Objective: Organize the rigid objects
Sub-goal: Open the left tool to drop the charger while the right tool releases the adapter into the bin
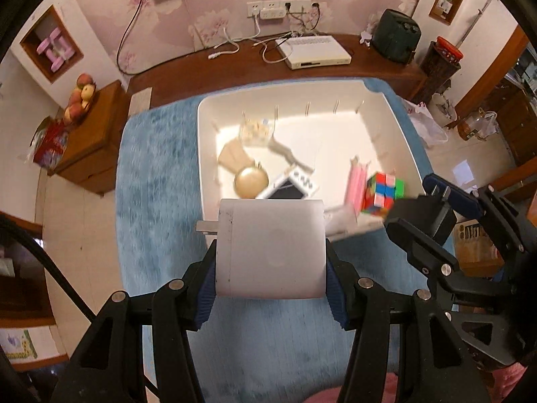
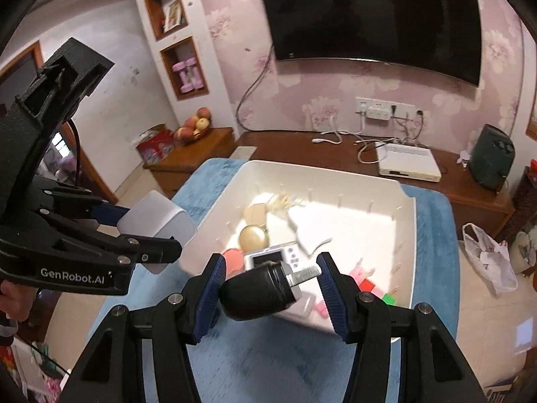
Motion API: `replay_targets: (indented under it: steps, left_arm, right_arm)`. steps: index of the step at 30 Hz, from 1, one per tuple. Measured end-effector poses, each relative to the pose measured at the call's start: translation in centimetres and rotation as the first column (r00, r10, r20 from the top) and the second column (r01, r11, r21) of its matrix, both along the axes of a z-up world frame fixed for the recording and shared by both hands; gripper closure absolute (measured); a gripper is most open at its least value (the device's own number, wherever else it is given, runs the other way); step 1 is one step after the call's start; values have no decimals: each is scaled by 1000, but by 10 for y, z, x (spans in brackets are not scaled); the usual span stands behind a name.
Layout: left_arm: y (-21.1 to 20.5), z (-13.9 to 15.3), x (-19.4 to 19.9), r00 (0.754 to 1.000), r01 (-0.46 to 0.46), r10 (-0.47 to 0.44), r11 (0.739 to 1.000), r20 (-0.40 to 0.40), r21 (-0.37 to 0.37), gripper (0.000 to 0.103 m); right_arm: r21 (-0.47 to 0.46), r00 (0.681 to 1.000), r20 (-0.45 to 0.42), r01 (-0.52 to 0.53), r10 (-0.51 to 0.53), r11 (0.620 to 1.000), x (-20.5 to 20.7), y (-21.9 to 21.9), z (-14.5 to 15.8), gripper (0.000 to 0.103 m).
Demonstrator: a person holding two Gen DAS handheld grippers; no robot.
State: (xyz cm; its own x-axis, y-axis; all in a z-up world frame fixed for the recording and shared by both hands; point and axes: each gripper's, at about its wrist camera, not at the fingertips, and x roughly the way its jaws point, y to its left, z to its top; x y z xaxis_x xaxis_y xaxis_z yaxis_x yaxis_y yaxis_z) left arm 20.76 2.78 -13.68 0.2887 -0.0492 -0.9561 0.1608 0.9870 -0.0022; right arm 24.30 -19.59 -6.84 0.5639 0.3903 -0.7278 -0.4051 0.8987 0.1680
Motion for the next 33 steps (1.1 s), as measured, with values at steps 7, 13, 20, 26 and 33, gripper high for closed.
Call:
replay_targets:
  steps: [7, 13, 20, 26, 33]
  left_arm:
    - [-4, -13, 29, 1000, 9, -7, 999, 24, -49, 44]
    - [-10, -24, 45, 997, 30, -25, 997, 69, -71, 44]
    - [-15, -33, 54, 991, 27, -12, 994, 135, -109, 44]
    - [-17, -40, 58, 988, 4, 20, 987, 151, -159, 44]
    - [-20, -43, 57, 988, -24, 46, 989, 151, -145, 44]
  right_arm:
    - [33, 995, -31, 91, -90, 995, 24, -10, -22, 47]
    - [43, 990, -46, 136, -134, 990, 38, -14, -36, 47]
    - [61, 985, -60, 165, -161, 985, 49, -19, -48, 47]
    - [70, 983, -66, 177, -173, 982, 53, -25, -52, 46]
    - [99, 984, -44, 177, -174, 979, 52, -34, -48, 46]
